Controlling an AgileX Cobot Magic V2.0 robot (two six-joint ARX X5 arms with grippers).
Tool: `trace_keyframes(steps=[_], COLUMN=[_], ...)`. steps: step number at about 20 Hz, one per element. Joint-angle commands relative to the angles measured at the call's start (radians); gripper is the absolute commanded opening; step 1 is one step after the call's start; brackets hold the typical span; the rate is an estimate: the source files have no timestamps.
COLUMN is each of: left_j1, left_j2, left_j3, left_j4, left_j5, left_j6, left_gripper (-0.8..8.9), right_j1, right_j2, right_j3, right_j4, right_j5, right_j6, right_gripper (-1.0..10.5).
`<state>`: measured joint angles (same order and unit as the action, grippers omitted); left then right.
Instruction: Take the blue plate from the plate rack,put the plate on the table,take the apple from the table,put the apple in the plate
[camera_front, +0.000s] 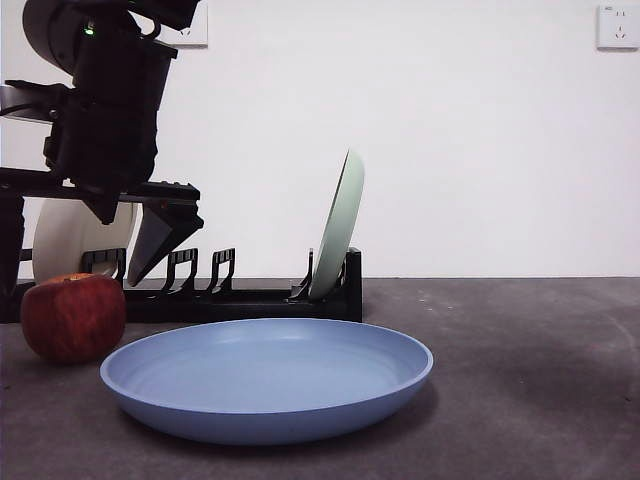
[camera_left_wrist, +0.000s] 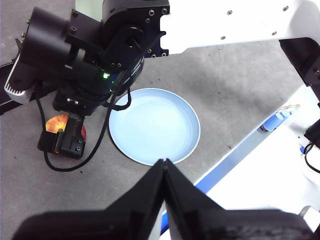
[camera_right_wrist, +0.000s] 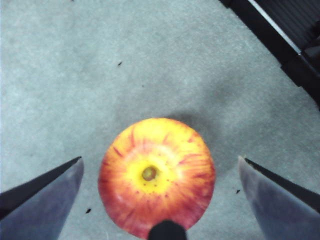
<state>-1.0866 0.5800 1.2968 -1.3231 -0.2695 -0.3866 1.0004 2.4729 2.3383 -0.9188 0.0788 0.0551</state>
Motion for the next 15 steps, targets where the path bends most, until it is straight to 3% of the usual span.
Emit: trace_keyframes(steps=[1, 6, 10, 12, 15], left_j1=[0.002, 0.002, 0.002, 0.002, 0.002], left_j2=[-0.005, -0.005, -0.005, -0.005, -0.004], left_j3=[-0.007, -0.007, -0.007, -0.007, -0.007], left_j4=[0.003, 0.003, 0.003, 0.003, 0.003], left_j5=[0.003, 0.003, 0.002, 0.002, -0.022], left_j6=[-0.007, -0.007, -0.006, -0.006, -0.002], left_gripper=[-0.09, -0.09, -0.09, -0.09, -0.09], right_j1=[0.000, -0.006, -0.006, -0.007, -0.006], right_j2=[0.044, 0.085, 0.085, 0.085, 0.081], right_j3=[0.000, 0.000, 0.000, 0.000, 0.005], right_j4=[-0.013, -0.048, -0.022, -0.024, -0.037], right_j5=[-0.002, -0.056, -0.053, -0.052, -0.053], right_j6=[-0.003, 0.018, 0.039, 0.046, 0.048], right_gripper=[7.9, 7.5, 2.8, 1.4, 0.6])
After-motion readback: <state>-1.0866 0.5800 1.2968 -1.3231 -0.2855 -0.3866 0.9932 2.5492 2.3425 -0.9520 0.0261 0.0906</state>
